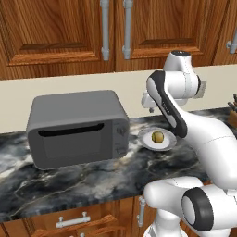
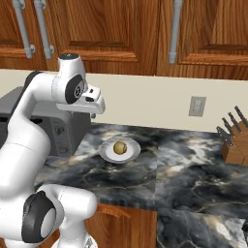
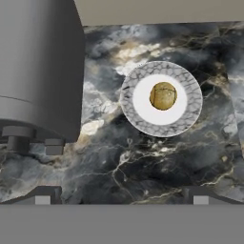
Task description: Open the toaster oven door. Place the bread on the bottom rack in the toaster oven and place the chicken drumstick on the top rack.
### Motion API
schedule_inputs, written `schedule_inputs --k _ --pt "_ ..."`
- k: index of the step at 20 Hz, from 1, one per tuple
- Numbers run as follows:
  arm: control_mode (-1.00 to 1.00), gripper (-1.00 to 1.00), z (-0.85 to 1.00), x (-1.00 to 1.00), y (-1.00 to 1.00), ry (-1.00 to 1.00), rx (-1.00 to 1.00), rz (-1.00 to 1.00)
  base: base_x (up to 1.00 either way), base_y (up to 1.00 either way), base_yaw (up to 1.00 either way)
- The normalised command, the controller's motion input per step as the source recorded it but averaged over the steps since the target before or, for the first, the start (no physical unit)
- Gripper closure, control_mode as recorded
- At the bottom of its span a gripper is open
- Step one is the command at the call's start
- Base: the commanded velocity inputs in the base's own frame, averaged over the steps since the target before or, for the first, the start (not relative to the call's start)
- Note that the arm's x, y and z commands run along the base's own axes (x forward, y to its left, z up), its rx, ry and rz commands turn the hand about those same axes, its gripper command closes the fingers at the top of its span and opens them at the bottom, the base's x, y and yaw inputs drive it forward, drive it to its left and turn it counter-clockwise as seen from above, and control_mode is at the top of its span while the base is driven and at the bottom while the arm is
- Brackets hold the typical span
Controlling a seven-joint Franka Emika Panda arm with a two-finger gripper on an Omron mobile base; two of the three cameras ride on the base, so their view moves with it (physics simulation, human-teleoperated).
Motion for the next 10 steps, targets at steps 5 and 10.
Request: schedule_inputs --k 5,10 --pt "1.0 -1.0 0.0 0.0 0.0 0.0 0.0 0.0 0.0 0.0 0.0" --pt "1.0 -1.0 0.0 0.0 0.0 0.0 0.0 0.0 0.0 0.0 0.0"
